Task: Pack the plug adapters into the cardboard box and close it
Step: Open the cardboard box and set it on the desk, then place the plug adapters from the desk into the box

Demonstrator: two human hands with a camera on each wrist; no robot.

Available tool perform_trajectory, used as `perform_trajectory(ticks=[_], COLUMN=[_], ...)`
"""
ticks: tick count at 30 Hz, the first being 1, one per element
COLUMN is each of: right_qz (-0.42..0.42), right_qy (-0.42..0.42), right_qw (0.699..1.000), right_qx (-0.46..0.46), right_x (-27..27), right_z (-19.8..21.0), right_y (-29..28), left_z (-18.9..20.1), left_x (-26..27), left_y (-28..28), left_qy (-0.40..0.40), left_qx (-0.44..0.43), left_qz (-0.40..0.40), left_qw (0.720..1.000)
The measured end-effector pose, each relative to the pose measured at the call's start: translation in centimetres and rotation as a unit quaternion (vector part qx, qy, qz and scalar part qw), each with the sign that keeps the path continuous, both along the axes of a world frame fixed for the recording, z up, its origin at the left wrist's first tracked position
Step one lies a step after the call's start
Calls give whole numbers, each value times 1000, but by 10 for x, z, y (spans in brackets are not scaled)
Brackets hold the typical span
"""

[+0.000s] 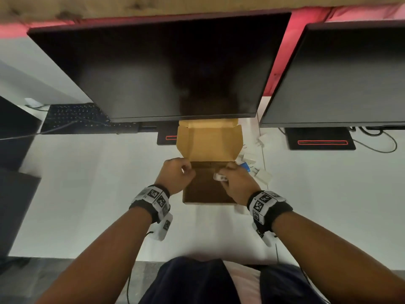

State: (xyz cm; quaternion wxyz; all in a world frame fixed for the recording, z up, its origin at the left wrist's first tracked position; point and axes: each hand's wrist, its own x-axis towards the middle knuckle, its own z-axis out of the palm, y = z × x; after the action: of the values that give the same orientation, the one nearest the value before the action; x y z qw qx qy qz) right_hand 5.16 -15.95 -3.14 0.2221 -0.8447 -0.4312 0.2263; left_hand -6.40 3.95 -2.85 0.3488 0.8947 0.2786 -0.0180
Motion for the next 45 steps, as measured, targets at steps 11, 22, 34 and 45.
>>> perform_trajectory(ticks=[11, 22, 34, 45], right_qz=[48, 103, -128, -177], right_qy=[24, 45, -5, -33], right_qw=[989, 986, 989, 979], right_qx=[-135, -126, 75, -98], right_x=[-21, -32, 40, 83], right_z=[-31, -39, -15, -37], right_y=[19, 49, -20, -36], left_z=[-14, -9, -15, -14], left_x=[15, 28, 34, 32], left_y=[6, 0, 10, 14], left_qy=[151, 144, 189, 187], left_qx=[-263, -237, -169, -210], left_qz=[92, 110, 121, 178], left_qw=[948, 955, 960, 943])
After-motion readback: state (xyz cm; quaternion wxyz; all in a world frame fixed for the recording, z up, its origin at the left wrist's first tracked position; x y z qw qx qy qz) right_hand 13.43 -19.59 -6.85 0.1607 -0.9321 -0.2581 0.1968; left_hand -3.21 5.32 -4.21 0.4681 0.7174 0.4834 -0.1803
